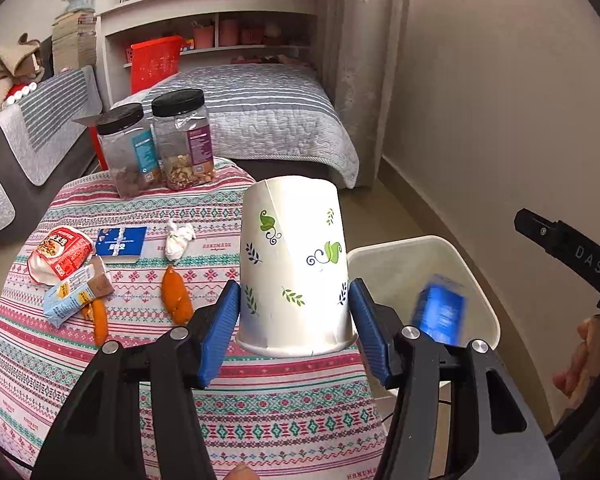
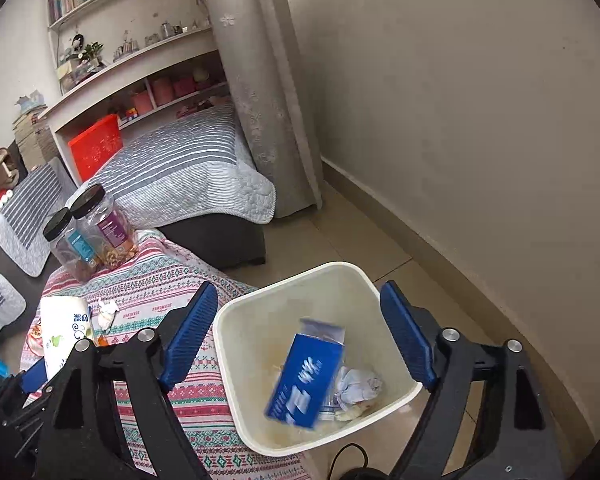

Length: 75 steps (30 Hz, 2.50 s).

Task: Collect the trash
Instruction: 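Carry the paper cup over the wastebasket and open the left tool, then move the left tool to the large orange sweet potato and grasp it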

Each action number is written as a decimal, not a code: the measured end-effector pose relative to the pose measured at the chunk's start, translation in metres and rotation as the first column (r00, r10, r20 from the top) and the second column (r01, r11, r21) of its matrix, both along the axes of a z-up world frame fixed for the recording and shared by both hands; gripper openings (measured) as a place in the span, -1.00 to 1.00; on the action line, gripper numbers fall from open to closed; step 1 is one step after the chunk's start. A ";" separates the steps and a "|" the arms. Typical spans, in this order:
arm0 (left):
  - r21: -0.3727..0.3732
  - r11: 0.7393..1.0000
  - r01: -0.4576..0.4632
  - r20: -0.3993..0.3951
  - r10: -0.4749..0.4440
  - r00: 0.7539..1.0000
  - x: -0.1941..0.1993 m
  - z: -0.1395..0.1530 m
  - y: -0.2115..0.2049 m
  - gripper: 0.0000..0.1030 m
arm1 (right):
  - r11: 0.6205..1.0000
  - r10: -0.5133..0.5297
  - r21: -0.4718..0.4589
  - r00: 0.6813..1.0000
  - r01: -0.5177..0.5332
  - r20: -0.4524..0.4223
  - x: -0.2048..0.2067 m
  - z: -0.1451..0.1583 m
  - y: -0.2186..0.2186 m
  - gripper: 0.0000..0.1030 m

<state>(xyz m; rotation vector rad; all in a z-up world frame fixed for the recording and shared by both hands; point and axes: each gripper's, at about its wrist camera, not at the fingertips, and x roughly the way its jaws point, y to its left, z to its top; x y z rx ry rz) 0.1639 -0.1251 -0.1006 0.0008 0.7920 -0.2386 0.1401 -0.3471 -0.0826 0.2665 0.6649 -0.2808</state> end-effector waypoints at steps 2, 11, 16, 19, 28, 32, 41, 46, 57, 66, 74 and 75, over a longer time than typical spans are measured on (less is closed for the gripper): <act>-0.001 1.000 0.008 -0.005 -0.008 1.000 0.001 -0.002 -0.011 0.08 | 1.000 -0.023 0.008 1.000 0.023 -0.004 -0.002 -0.001 -0.007 0.60; -0.031 0.998 0.056 -0.033 -0.058 0.998 0.000 -0.010 -0.059 0.11 | 0.993 -0.121 0.007 0.992 0.121 0.025 -0.016 0.004 -0.032 0.75; -0.047 0.996 0.070 -0.063 -0.073 0.995 0.005 -0.018 -0.082 0.12 | 0.985 -0.172 0.018 0.985 0.171 0.024 -0.026 0.005 -0.048 0.79; -0.068 0.994 0.084 -0.077 -0.089 0.993 0.009 -0.023 -0.096 0.20 | 0.981 -0.194 0.015 0.980 0.194 0.032 -0.030 0.007 -0.054 0.82; -0.074 0.991 0.114 -0.109 -0.122 0.987 0.013 -0.026 -0.104 0.32 | 0.973 -0.233 0.011 0.972 0.232 0.035 -0.035 0.008 -0.061 0.84; -0.021 0.997 0.080 -0.070 -0.081 0.994 0.010 -0.019 -0.088 0.33 | 0.976 -0.212 -0.034 0.976 0.213 0.045 -0.033 0.010 -0.047 0.86; 0.063 0.998 -0.002 0.025 0.000 1.000 0.012 -0.001 -0.036 0.44 | 0.968 -0.115 -0.218 0.992 0.124 0.050 -0.017 0.012 0.013 0.86; 0.102 0.994 -0.047 0.053 0.042 0.998 0.012 0.002 -0.007 0.47 | 0.966 -0.060 -0.248 0.998 0.065 0.029 -0.006 0.010 0.045 0.86; 0.135 0.973 -0.188 0.002 0.190 0.982 0.030 -0.011 0.071 0.47 | 0.955 0.063 -0.289 0.998 -0.069 -0.030 0.019 -0.003 0.116 0.86; 0.152 0.947 -0.282 -0.097 0.299 0.949 0.048 -0.038 0.132 0.47 | 0.942 0.156 -0.288 0.985 -0.171 -0.073 0.039 -0.017 0.171 0.86; 0.199 0.911 -0.361 -0.319 0.408 0.855 0.083 -0.100 0.198 0.47 | 0.949 0.207 -0.211 0.968 -0.233 -0.141 0.064 -0.035 0.202 0.86; 0.199 0.909 -0.367 -0.349 0.416 0.840 0.087 -0.109 0.204 0.47 | 0.950 0.208 -0.205 0.967 -0.236 -0.149 0.067 -0.038 0.204 0.86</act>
